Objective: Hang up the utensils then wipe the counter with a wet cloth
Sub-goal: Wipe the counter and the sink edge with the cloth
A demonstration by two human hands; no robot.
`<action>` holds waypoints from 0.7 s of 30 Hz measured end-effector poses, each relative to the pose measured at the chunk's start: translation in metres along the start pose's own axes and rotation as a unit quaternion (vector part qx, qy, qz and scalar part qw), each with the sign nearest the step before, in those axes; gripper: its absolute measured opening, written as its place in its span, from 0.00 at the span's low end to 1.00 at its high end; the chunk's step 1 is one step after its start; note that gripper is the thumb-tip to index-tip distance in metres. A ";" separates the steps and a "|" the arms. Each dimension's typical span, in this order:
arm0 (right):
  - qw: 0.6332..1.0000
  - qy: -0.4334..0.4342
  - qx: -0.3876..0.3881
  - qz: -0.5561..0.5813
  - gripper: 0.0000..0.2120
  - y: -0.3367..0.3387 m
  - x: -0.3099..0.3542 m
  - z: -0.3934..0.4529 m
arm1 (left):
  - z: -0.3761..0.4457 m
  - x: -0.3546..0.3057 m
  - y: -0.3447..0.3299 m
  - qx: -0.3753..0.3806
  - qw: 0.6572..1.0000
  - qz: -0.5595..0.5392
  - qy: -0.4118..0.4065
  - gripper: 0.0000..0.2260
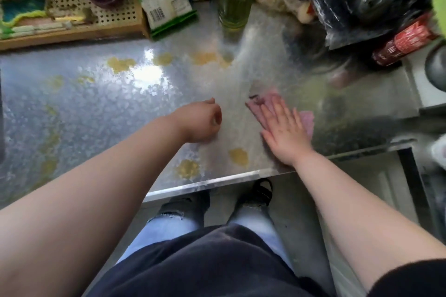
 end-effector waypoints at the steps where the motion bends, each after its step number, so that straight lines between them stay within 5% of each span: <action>1: 0.998 -0.065 -0.007 0.015 0.32 0.000 -0.029 -0.013 | -0.004 0.005 0.000 -0.009 1.000 0.007 -0.006 0.09; 4: 0.969 -0.235 -0.041 0.068 0.32 -0.002 -0.070 -0.042 | -0.010 0.018 -0.010 -0.010 0.996 0.083 -0.014 0.06; 7: 0.941 -0.313 -0.085 0.097 0.33 -0.002 -0.032 -0.037 | -0.014 0.021 -0.021 0.008 0.984 0.176 -0.021 0.05; 11: 0.962 -0.239 -0.068 0.113 0.36 -0.018 0.088 -0.015 | -0.012 0.015 -0.022 0.007 0.970 0.242 -0.020 0.07; 15: 0.975 -0.165 -0.051 0.142 0.36 -0.033 0.170 -0.008 | -0.016 0.014 -0.027 0.019 0.965 0.260 -0.024 0.20; 19: 0.984 -0.113 -0.053 0.127 0.33 -0.032 0.147 -0.019 | -0.020 0.014 -0.031 0.034 0.965 0.260 -0.022 0.20; 21: 0.977 -0.171 -0.083 0.100 0.33 -0.028 0.095 -0.034 | -0.019 0.016 -0.032 0.040 0.966 0.254 -0.022 0.17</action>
Point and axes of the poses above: each hand's wrist, its own z-axis towards the middle knuckle, its own y-axis out of the back of the hand, x = y × z, the point moved 9 cm from there along z, towards the middle knuckle, and after that the axes turned 8 degrees about y, right-handed, at the moved point
